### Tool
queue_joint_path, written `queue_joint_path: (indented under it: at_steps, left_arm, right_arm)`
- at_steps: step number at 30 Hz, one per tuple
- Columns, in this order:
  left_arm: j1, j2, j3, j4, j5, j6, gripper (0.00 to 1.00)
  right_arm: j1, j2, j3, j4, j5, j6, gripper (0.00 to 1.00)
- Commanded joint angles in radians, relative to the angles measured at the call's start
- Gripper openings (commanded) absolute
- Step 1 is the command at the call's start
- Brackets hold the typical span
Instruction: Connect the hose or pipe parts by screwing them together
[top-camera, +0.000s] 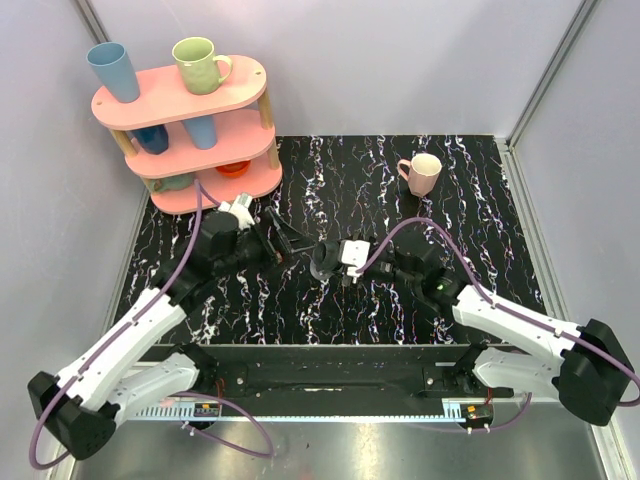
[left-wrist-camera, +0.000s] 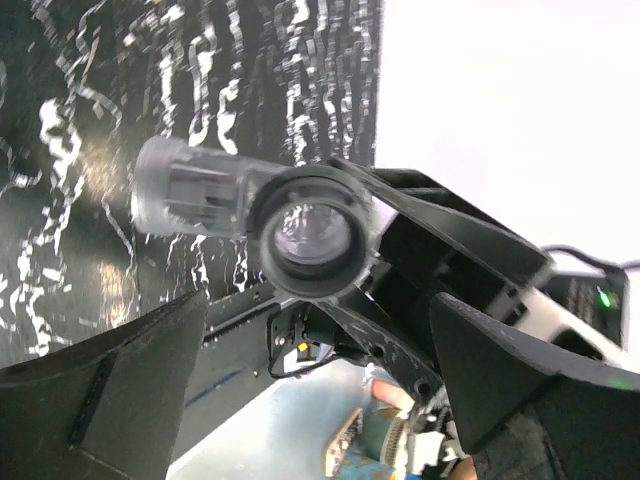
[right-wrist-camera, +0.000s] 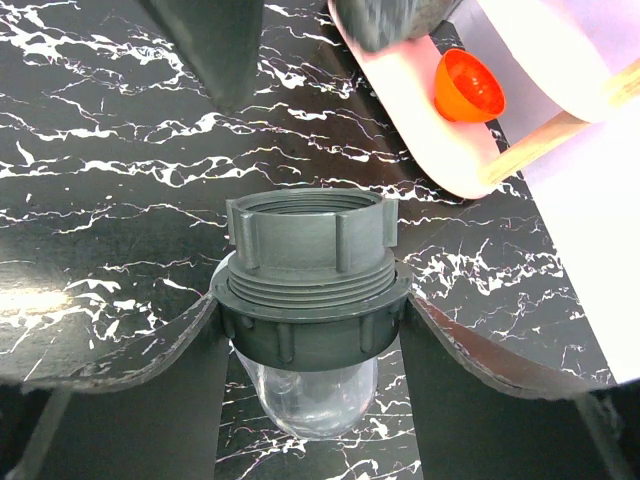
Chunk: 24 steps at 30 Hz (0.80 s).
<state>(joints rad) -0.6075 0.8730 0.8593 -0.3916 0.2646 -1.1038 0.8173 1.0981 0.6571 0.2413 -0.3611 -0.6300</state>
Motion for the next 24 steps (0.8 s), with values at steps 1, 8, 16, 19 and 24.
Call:
queue_joint_path:
  at_steps: [1,8,16,19,24]
  left_arm:
    - [-0.001,0.079,0.075,-0.128,-0.030,-0.197,0.97]
    - [0.000,0.145,0.089,-0.072,-0.025,-0.234,0.99]
    - [-0.001,0.192,0.078,-0.027,0.002,-0.252,0.93]
    - [-0.008,0.195,0.064,-0.021,0.010,-0.261,0.87]
    - [-0.037,0.193,0.055,0.006,-0.010,-0.246,0.80]
  right_arm:
    - [0.026,-0.018,0.018,0.072,0.056,-0.043,0.00]
    - [0.056,0.003,0.038,0.044,0.070,-0.063,0.00]
    - [0.065,0.003,0.045,0.027,0.071,-0.071,0.00]
    - [0.065,0.005,0.050,0.023,0.068,-0.068,0.00]
    - [0.065,0.026,0.072,0.001,0.053,-0.051,0.00]
